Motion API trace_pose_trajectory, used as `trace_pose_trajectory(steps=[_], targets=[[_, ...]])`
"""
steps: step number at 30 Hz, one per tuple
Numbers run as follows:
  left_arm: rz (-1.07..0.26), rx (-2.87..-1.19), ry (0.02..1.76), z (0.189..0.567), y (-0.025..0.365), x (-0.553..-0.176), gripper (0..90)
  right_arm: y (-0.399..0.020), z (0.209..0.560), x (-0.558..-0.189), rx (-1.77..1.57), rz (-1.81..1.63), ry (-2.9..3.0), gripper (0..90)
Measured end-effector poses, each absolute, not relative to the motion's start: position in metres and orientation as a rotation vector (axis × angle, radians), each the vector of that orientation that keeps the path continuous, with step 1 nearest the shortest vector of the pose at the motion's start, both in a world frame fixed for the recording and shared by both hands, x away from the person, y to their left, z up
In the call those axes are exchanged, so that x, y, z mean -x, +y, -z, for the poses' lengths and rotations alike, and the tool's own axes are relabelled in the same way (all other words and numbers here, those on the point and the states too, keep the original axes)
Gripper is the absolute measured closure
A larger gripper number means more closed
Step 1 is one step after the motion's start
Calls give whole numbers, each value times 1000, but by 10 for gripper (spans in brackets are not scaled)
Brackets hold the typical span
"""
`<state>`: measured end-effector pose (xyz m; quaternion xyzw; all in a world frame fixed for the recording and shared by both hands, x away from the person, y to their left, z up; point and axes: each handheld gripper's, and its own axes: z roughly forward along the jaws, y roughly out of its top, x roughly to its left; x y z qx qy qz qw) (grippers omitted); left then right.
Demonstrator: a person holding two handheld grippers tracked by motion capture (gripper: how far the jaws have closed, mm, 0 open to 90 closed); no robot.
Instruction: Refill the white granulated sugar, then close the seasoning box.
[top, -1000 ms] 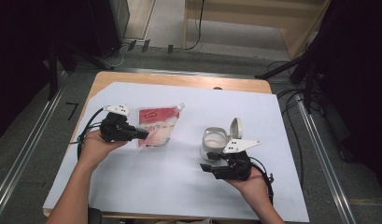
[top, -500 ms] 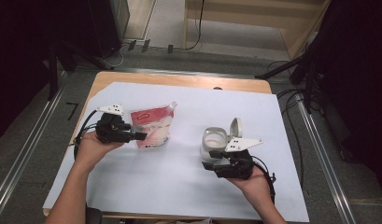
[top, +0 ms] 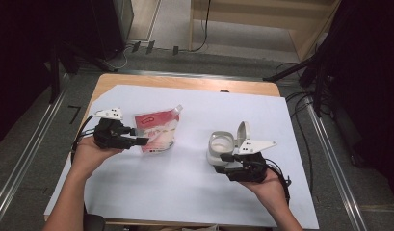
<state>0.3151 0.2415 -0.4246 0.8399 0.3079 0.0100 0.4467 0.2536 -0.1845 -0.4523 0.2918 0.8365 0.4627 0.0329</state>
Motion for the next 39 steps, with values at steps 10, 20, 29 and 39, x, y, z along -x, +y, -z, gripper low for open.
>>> trace_pose_trajectory(steps=[10,20,29,39], targets=[[-42,-2085,775,421,245,-315,472,-198,444,-256,-949,-1478,2540,615],[-42,-2081,819,418,254,-315,441,-216,435,-256,-971,-1483,2552,827],[-70,-2077,833,418,265,-313,440,-229,432,-258,-955,-1412,2570,899],[-97,-2063,847,419,275,-312,410,-255,427,-262,-1009,-1421,2510,899]])
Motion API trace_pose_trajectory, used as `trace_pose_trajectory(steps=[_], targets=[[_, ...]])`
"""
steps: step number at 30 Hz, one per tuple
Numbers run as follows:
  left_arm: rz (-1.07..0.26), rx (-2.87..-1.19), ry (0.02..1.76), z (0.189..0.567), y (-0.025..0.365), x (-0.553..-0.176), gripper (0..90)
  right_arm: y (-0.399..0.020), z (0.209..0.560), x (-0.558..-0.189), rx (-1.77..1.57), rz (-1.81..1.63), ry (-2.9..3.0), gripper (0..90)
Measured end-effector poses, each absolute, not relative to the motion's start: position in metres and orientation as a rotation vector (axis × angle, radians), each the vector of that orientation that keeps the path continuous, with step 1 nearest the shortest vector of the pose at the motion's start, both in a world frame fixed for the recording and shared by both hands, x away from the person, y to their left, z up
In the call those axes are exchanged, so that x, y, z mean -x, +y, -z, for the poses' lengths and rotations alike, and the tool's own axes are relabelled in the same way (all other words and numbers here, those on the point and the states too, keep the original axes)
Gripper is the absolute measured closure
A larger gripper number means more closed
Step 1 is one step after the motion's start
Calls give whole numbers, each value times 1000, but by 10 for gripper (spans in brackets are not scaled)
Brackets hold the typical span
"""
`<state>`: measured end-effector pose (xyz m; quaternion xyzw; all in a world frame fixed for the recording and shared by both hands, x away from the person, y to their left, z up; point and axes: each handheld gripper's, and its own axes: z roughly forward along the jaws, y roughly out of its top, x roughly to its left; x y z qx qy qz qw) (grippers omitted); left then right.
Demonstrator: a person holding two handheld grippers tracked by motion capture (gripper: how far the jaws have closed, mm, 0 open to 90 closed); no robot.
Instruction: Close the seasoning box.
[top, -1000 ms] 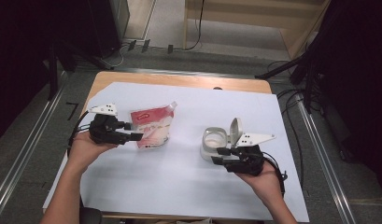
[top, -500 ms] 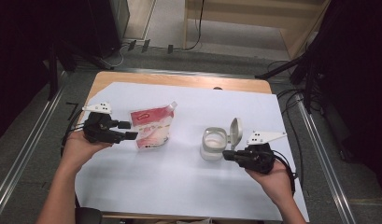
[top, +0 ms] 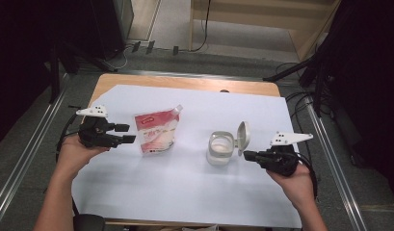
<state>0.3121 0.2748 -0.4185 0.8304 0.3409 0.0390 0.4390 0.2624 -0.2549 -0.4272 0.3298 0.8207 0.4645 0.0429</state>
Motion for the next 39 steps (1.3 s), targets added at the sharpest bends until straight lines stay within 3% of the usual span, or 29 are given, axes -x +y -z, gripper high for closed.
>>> trace_pose_trajectory(steps=[18,39], targets=[[-97,-2091,822,420,268,-313,409,-278,435,-281,-1151,-1393,2416,897],[-70,-2114,802,425,260,-312,401,-258,437,-295,-1206,-1443,2339,893]])
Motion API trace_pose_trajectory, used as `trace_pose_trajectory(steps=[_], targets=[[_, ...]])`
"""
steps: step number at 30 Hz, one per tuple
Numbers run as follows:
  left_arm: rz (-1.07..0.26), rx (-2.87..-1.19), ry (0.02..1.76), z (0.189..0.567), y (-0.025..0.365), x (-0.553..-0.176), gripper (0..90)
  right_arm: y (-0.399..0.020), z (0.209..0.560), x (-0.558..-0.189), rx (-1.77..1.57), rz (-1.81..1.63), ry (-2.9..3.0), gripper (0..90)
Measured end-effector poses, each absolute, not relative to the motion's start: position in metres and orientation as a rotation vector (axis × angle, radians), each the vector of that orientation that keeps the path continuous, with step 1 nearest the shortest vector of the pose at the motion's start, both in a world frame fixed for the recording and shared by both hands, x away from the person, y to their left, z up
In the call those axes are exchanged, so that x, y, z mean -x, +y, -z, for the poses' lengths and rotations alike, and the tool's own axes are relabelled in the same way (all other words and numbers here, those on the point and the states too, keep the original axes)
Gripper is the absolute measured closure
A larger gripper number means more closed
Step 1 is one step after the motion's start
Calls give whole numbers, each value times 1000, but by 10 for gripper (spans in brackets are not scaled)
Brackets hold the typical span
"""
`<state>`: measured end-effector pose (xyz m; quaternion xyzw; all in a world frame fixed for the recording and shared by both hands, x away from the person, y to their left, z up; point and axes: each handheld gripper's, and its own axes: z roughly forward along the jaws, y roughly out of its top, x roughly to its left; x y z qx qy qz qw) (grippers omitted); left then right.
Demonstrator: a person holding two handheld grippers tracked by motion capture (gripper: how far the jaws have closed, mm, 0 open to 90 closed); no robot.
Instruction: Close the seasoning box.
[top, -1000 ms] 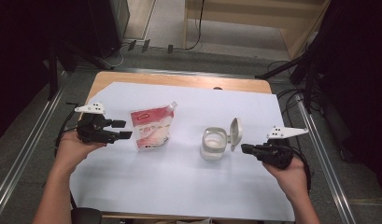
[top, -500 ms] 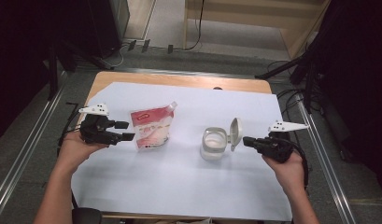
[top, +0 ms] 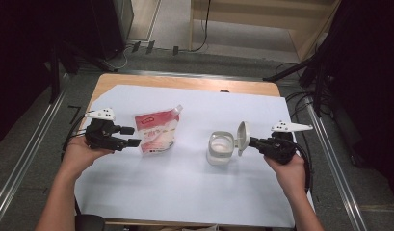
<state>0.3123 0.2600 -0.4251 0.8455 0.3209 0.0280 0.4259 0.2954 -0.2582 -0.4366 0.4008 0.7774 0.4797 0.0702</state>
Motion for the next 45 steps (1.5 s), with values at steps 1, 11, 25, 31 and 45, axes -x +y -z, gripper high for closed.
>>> trace_pose_trajectory(steps=[1,11,25,31,45], targets=[[-71,-2114,802,425,260,-312,401,-257,436,-295,-1206,-1446,2339,892],[-63,-2124,804,427,261,-313,399,-249,431,-291,-1153,-1465,2337,891],[-60,-2123,826,430,262,-311,394,-235,419,-281,-1040,-1435,2338,704],[-65,-2133,835,430,264,-310,394,-239,420,-283,-1053,-1449,2327,598],[-68,-2141,840,431,263,-310,392,-256,430,-287,-1079,-1431,2291,470]])
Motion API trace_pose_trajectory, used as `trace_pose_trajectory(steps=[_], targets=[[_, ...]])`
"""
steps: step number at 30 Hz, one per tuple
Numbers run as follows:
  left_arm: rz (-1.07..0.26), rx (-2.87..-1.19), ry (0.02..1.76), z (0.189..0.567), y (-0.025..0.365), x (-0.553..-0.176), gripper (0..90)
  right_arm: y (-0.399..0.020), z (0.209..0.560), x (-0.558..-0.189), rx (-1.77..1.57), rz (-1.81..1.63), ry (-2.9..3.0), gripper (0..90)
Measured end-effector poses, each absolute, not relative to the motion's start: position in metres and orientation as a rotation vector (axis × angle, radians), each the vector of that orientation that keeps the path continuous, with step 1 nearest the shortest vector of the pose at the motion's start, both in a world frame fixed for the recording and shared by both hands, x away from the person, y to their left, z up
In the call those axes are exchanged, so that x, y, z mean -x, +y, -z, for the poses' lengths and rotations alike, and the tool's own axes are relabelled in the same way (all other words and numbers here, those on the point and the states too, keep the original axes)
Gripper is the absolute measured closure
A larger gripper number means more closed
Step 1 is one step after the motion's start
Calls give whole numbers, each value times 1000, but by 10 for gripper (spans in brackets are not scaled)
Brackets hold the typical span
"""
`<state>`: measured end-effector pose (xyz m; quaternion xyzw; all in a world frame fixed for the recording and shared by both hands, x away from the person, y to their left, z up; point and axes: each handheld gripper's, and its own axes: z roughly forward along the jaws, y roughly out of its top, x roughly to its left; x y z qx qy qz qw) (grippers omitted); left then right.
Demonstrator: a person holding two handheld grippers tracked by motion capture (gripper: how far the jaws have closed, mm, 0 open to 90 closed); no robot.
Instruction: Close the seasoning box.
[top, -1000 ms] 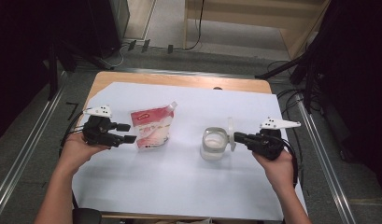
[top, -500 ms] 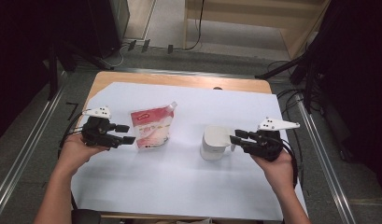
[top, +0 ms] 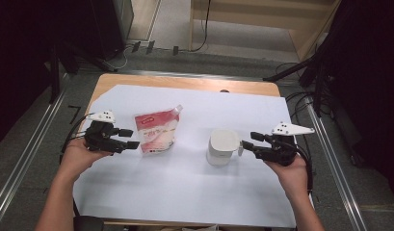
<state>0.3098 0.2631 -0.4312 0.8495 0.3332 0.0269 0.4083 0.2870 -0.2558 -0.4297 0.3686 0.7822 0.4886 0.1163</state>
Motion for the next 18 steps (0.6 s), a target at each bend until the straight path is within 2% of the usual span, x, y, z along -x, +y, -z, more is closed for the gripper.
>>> trace_pose_trajectory(steps=[18], targets=[[-78,-2140,855,432,265,-310,389,-286,446,-288,-1141,-1393,2211,330]])
